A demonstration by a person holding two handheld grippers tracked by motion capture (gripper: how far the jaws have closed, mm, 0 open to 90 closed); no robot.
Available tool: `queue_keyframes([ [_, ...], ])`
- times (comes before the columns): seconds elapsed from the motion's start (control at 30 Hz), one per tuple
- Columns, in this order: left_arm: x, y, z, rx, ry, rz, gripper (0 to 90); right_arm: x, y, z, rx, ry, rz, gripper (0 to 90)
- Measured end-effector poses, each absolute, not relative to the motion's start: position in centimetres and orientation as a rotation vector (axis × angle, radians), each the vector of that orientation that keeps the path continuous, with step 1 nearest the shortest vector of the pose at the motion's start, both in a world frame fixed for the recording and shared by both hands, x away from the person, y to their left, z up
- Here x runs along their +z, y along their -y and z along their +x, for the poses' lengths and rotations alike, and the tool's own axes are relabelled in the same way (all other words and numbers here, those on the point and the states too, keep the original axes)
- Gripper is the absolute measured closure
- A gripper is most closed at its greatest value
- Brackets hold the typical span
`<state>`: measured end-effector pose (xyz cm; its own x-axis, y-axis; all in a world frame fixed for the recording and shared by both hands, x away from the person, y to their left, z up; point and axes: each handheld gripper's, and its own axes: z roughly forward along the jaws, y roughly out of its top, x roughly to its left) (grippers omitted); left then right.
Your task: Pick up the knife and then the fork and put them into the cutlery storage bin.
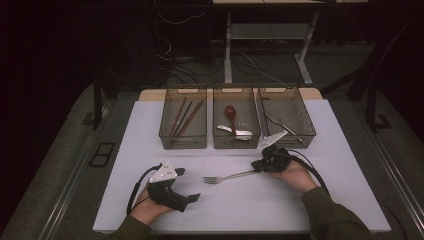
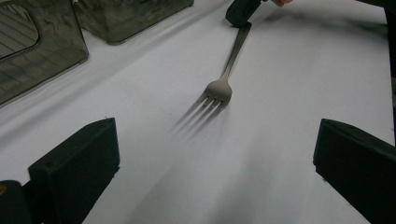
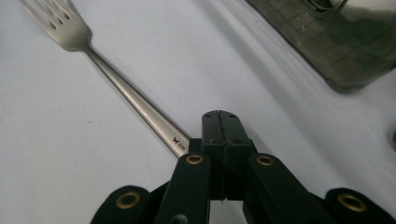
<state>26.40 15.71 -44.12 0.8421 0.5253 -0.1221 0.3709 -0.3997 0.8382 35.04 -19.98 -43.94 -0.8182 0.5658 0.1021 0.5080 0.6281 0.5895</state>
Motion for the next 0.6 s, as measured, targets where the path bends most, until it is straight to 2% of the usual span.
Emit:
queue_keyframes([
  [0.6,-44.0,-15.7,26.4,0.198,-0.656,2.029,0.0,-43.6,20.3,32.8,0.912,-2.851,0.837,89.0],
])
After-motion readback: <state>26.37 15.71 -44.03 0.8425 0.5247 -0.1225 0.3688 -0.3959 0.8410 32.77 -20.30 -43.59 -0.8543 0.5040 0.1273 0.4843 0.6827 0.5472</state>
